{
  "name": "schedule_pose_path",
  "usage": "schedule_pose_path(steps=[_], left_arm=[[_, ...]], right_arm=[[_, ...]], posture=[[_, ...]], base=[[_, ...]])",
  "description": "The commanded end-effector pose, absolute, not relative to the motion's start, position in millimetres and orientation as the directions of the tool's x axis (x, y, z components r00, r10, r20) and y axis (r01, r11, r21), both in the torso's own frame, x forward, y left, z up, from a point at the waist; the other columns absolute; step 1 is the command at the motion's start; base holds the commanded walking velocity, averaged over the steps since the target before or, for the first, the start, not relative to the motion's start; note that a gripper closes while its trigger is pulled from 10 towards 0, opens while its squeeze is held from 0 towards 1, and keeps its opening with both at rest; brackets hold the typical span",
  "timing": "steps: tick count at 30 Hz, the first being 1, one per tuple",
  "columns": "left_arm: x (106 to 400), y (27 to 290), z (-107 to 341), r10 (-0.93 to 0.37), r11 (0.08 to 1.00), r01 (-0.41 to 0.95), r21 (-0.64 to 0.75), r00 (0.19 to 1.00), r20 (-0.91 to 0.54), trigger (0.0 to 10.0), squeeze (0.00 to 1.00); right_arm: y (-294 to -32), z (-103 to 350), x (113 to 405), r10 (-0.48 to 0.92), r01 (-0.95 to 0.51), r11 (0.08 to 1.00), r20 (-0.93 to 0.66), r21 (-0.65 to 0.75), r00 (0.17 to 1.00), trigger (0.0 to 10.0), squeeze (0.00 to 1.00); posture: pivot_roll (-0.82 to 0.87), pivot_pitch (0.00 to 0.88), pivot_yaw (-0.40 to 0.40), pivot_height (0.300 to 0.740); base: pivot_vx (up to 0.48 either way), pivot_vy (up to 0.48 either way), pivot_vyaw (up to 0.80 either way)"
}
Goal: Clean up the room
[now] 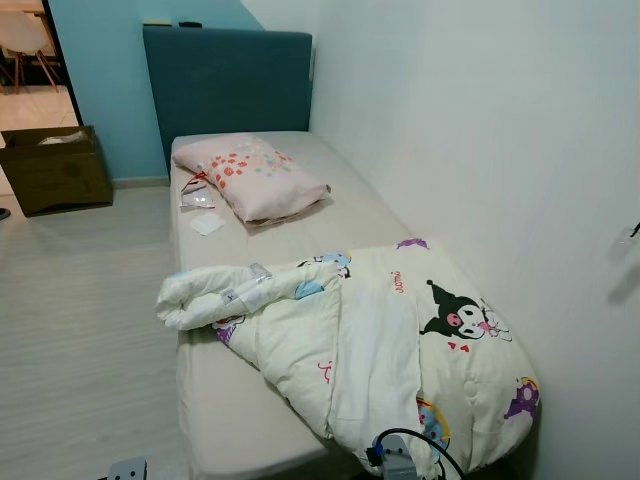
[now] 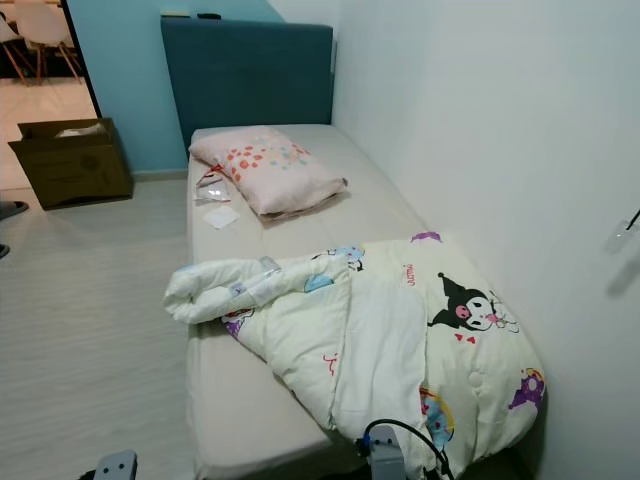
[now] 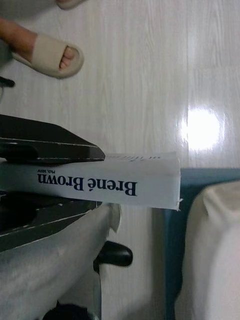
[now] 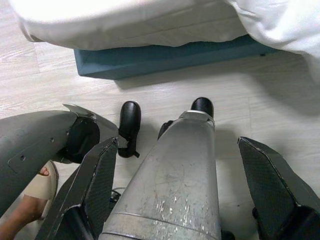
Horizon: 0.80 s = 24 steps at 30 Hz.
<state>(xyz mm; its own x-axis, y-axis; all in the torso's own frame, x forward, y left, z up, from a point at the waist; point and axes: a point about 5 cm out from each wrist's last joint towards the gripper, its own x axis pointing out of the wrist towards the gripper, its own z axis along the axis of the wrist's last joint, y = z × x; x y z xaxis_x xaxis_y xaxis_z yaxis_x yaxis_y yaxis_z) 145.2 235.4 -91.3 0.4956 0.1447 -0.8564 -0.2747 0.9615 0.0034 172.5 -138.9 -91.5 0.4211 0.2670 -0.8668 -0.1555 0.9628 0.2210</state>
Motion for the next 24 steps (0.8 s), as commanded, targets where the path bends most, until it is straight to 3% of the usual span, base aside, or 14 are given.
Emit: schedule_pose_path(steps=[1,13,21,24], left_arm=[[144,234,-92,0.141,0.964,-0.267,0.006,0.49,-0.86,10.0,0.0],[143,234,-92,0.14,0.967,-0.256,0.013,0.485,-0.863,10.0,0.0],[141,235,-93,0.14,0.968,-0.252,0.016,0.484,-0.864,10.0,0.0],[142,234,-93,0.138,0.971,-0.24,0.019,0.488,-0.862,10.0,0.0]], right_arm=[[-141,-91,173,0.258,-0.145,0.965,-0.869,0.217,0.423,10.0,0.0],[-138,-91,174,0.278,-0.158,0.96,-0.864,0.232,0.42,10.0,0.0],[-130,-90,173,0.321,-0.251,0.939,-0.86,0.235,0.396,10.0,0.0],[-128,-90,174,0.333,-0.264,0.934,-0.858,0.242,0.391,10.0,0.0]], posture=[[-0.01,0.0,-0.077,0.74],[-0.01,0.0,-0.08,0.74],[-0.01,0.0,-0.082,0.74],[0.0,0.0,-0.085,0.74]], base=[[-0.36,0.281,0.0],[-0.386,0.274,0.0],[-0.391,0.27,0.0],[0.0,0.0,0.0]])
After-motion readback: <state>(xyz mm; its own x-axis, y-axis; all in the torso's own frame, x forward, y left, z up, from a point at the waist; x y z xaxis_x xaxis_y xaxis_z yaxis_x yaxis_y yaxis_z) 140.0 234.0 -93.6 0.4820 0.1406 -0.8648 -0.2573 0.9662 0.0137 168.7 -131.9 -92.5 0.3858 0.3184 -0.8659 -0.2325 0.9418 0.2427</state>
